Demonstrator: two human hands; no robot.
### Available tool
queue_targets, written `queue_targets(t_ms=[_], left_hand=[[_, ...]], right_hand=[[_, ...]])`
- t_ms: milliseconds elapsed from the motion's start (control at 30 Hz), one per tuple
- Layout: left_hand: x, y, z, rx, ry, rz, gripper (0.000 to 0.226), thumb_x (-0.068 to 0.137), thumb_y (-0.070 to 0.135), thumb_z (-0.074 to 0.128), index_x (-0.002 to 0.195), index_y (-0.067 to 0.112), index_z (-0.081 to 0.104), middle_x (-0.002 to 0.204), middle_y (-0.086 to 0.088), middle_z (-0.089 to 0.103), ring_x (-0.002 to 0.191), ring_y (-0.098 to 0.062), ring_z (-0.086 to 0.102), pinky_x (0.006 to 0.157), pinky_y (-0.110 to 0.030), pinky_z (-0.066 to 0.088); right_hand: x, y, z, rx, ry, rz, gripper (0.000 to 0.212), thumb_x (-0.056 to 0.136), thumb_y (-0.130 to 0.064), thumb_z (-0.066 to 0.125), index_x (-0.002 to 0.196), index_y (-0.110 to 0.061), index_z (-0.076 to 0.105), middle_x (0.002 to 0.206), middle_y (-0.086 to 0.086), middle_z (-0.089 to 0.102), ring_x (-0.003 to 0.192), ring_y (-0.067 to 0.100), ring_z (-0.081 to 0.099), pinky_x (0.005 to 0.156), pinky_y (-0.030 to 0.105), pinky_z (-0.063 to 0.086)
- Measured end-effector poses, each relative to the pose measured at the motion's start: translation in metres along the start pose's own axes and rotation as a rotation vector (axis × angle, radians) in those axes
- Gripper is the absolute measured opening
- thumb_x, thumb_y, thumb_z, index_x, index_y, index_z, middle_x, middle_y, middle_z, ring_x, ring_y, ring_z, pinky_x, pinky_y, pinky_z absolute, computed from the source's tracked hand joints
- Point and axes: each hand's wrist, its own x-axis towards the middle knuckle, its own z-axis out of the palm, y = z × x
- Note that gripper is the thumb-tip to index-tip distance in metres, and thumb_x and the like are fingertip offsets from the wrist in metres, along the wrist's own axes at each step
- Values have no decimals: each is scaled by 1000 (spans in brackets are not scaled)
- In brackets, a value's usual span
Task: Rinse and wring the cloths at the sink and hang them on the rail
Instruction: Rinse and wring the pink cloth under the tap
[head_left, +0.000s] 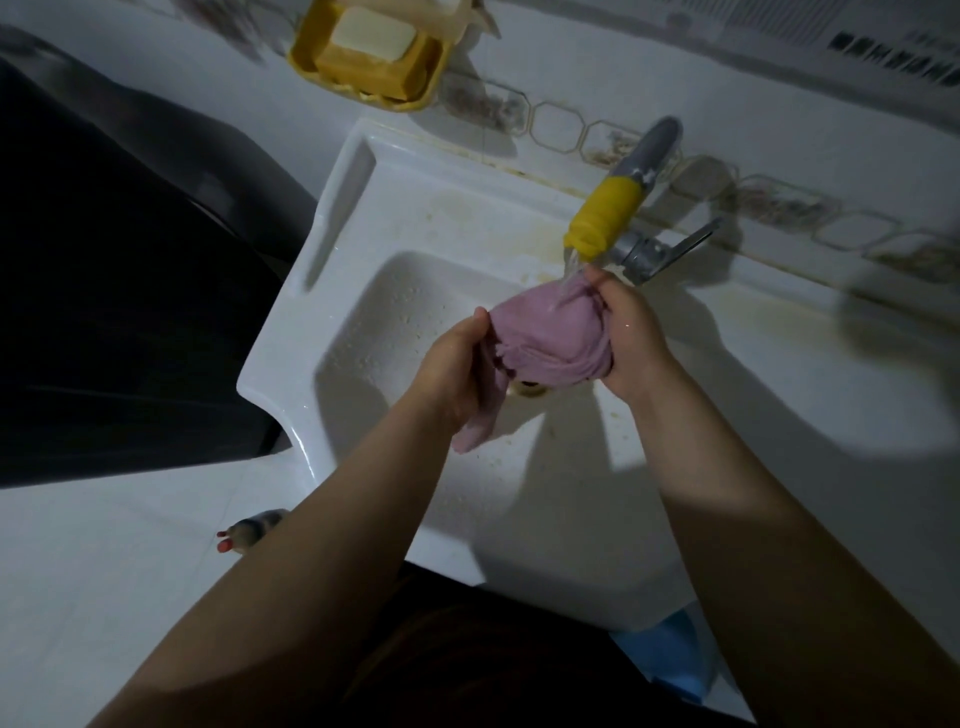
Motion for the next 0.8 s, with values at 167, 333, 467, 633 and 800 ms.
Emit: queue_targets(t_ms=[167,333,467,633,800], left_hand=[[5,8,30,129,93,35,38,103,34,33,79,13,54,58,-7,62,50,-21,61,48,-22,49],[0,10,57,177,147,58,40,98,37,46,77,6,61,74,-18,64,59,-26,62,56,-29,52],[14,16,48,306,190,101,50,102,37,39,131,-2,49,124,-24,60,110,-36,61,82,-38,52],[1,1,52,353,-35,13,56,96,53,44,81,4,66,87,-22,69,80,-29,67,79,-41,56],[-1,34,9,198,-221,126,23,97,11,49,115,-4,55,102,-24,61,83,-28,65,83,-38,55]], right_hand=[[-22,16,45,-776,102,-320,49,95,-38,52,51,-17,48,51,1,52,51,13,53,57,26,42],[0,-4,40,-746,420,-283,48,97,-38,45,55,-15,45,54,-2,47,67,26,55,62,28,34],[-22,9,46,-940,332,-332,45,99,-42,38,71,-14,60,65,2,53,66,22,51,63,29,34],[6,-10,18,-672,393,-294,37,96,-25,48,61,-13,52,63,7,58,60,19,55,67,28,43],[-6,-11,0,-688,54,-166,20,92,-36,58,84,-18,64,78,-1,66,74,14,63,71,25,47]])
